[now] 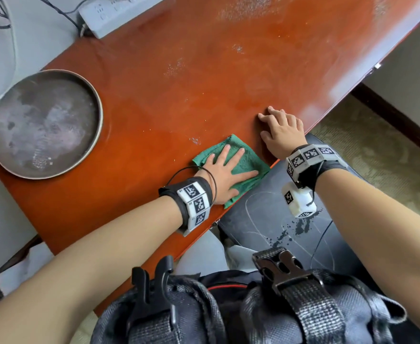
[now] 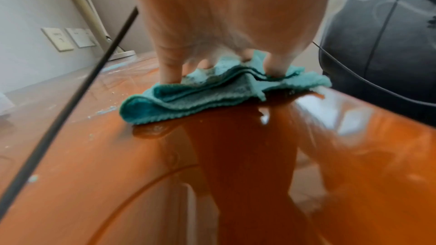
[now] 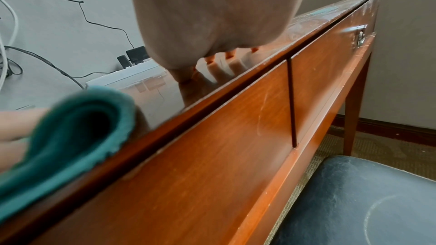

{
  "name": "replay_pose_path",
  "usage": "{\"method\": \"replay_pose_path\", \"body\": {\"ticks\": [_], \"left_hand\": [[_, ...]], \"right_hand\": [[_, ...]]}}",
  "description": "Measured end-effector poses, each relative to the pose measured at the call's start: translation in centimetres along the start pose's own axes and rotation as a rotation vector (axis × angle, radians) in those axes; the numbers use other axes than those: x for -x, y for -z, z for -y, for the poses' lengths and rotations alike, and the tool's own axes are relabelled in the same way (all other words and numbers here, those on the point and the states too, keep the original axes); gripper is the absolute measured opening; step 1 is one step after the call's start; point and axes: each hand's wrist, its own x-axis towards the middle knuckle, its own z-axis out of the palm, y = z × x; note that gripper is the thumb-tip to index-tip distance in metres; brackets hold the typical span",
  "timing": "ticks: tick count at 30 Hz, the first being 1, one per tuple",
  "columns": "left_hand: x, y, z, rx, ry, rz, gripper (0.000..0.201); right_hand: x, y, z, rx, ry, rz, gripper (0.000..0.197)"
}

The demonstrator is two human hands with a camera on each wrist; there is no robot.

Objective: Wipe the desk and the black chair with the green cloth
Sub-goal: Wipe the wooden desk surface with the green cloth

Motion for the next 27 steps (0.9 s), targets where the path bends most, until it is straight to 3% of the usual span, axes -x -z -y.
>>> {"method": "replay_pose_path", "body": {"ticks": [4,12,19,27], "left_hand": [[-0.7,0.4,-0.4,0.046,0.065,-0.043,0.065],[2.4,-1.7,3.2,0.029,0.007,0.005,0.064],[6.7,-4.5,6.0,0.004,0.075,0.057,0.066],[6.6,-4.4,7.0,0.117,0.168,0.041,0.067]], "right_hand": [[0.0,0.3,0.2,0.009,-0.016,0.007,0.048],[0.0,0.3,0.4,0.007,-0.032,0.011,0.048],[-0.4,0.1,1.0,-0.133,-0.119,-0.052,0.045],[-0.4,-0.4,1.9,-0.175,-0.160,-0.074,0.050]]}}
